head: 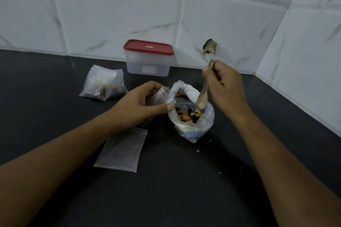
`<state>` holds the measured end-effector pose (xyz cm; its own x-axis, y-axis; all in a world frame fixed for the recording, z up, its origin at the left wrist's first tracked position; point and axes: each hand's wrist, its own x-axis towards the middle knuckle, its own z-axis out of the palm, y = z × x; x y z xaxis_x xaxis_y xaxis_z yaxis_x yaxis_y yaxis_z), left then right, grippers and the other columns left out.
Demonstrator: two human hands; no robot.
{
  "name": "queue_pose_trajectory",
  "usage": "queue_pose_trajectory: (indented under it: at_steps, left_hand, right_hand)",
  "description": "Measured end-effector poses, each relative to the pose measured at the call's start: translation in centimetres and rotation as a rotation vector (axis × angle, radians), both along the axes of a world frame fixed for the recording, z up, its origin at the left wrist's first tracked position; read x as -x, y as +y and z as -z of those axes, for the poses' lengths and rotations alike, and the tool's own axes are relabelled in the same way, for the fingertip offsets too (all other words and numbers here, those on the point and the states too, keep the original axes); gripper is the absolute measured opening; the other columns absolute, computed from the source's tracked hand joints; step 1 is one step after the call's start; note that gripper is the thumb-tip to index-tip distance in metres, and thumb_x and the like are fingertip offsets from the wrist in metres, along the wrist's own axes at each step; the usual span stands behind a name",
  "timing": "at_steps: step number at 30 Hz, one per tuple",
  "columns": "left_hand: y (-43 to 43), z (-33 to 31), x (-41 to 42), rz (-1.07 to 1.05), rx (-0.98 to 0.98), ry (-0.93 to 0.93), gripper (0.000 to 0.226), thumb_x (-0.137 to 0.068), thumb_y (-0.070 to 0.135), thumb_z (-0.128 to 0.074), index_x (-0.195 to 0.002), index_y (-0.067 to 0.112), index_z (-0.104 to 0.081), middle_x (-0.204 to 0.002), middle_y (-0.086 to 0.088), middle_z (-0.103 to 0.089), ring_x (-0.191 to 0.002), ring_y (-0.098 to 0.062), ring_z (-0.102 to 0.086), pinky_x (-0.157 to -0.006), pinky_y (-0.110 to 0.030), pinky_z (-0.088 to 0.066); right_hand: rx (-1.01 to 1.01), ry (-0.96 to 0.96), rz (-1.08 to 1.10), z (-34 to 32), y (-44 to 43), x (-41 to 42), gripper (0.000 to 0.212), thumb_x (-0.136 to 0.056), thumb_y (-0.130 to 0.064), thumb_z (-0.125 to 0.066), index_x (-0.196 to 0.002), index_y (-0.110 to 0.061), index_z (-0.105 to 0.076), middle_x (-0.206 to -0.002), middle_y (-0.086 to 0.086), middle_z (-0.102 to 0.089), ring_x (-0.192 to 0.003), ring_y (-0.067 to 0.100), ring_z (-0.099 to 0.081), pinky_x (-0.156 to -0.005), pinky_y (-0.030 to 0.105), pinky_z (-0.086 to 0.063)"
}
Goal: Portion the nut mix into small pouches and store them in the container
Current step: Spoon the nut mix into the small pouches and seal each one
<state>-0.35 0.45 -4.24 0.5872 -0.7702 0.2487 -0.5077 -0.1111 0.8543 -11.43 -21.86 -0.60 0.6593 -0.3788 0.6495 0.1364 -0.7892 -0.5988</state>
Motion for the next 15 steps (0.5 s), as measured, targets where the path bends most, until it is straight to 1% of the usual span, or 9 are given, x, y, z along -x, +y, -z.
queue_pose_trajectory:
  at_steps: [3,5,6,8,9,10,12,13,15]
  left_hand:
    - [-0.01,0.11,-0.05,0.0,0.006,-0.002,0.067,-0.068,0.065,-0.077,-0.125,0.035,-0.06,-0.115,0.01,-0.073,-0.106,-0.013,-0.071,-0.095,-0.048,-0.058]
    - [-0.05,0.06,-0.07,0.003,0.002,-0.004,0.067,-0.067,0.066,-0.077,-0.125,0.036,-0.06,-0.116,0.011,-0.073,-0.107,-0.01,-0.071,-0.096,-0.046,-0.058]
    - [-0.05,0.05,-0.08,0.003,0.0,-0.006,0.068,-0.067,0.066,-0.077,-0.125,0.036,-0.06,-0.116,0.011,-0.073,-0.107,-0.009,-0.07,-0.097,-0.045,-0.058]
    - [-0.01,0.09,-0.13,0.001,-0.002,-0.007,0.068,-0.068,0.067,-0.076,-0.126,0.037,-0.059,-0.117,0.011,-0.072,-0.108,-0.01,-0.07,-0.097,-0.046,-0.057]
    - [0.0,0.12,-0.14,0.002,-0.001,-0.007,0.067,-0.068,0.067,-0.077,-0.126,0.037,-0.06,-0.117,0.011,-0.072,-0.108,-0.01,-0.07,-0.097,-0.046,-0.057]
    - [-0.01,0.12,-0.18,0.002,-0.001,-0.007,0.067,-0.068,0.066,-0.077,-0.126,0.037,-0.06,-0.116,0.011,-0.073,-0.108,-0.01,-0.07,-0.097,-0.046,-0.057]
    - [-0.05,0.11,-0.19,0.002,-0.005,-0.005,0.067,-0.068,0.067,-0.077,-0.125,0.037,-0.06,-0.116,0.011,-0.073,-0.108,-0.01,-0.07,-0.096,-0.046,-0.057]
    - [-0.05,0.12,-0.16,0.003,-0.006,-0.003,0.067,-0.068,0.067,-0.077,-0.125,0.037,-0.06,-0.116,0.011,-0.073,-0.107,-0.01,-0.07,-0.096,-0.046,-0.058]
    - [-0.03,0.09,-0.1,0.002,-0.004,-0.002,0.067,-0.068,0.066,-0.077,-0.125,0.037,-0.06,-0.116,0.011,-0.073,-0.107,-0.01,-0.071,-0.096,-0.046,-0.058]
  right_hand:
    - [0.192,0.093,0.021,0.22,0.31,-0.06,0.038,-0.105,-0.03,-0.056,-0.069,-0.026,-0.044,-0.055,-0.008,-0.045,-0.051,0.009,-0.041,-0.052,0.034,-0.037]
    - [0.274,0.15,0.053,0.48,0.52,-0.23,0.036,-0.104,-0.032,-0.056,-0.069,-0.028,-0.044,-0.057,-0.006,-0.049,-0.052,0.013,-0.046,-0.053,0.038,-0.041]
    - [0.274,0.162,0.06,0.65,0.62,-0.34,0.037,-0.103,-0.033,-0.056,-0.068,-0.029,-0.043,-0.056,-0.007,-0.048,-0.052,0.012,-0.045,-0.053,0.037,-0.04]
    - [0.173,0.14,0.055,0.84,0.81,-0.54,0.04,-0.103,-0.031,-0.058,-0.065,-0.029,-0.044,-0.054,-0.009,-0.046,-0.05,0.009,-0.04,-0.052,0.033,-0.036]
    - [0.099,0.106,0.059,0.84,0.77,-0.57,0.039,-0.103,-0.03,-0.058,-0.066,-0.026,-0.048,-0.054,-0.007,-0.047,-0.05,0.007,-0.04,-0.052,0.031,-0.036]
    - [0.027,0.064,0.074,0.77,0.63,-0.56,0.037,-0.104,-0.029,-0.058,-0.068,-0.018,-0.054,-0.056,-0.002,-0.051,-0.052,0.008,-0.042,-0.053,0.031,-0.036]
    - [-0.086,-0.006,0.102,0.4,0.16,-0.4,0.035,-0.104,-0.028,-0.056,-0.078,-0.004,-0.061,-0.066,0.014,-0.058,-0.056,0.013,-0.048,-0.054,0.03,-0.04]
    - [-0.097,-0.013,0.11,0.29,-0.07,-0.29,0.035,-0.105,-0.028,-0.056,-0.08,-0.003,-0.062,-0.068,0.015,-0.059,-0.056,0.013,-0.048,-0.054,0.03,-0.041]
    - [-0.047,0.038,0.112,0.32,-0.08,-0.25,0.035,-0.104,-0.029,-0.056,-0.075,-0.009,-0.06,-0.062,0.008,-0.055,-0.054,0.01,-0.045,-0.053,0.029,-0.039]
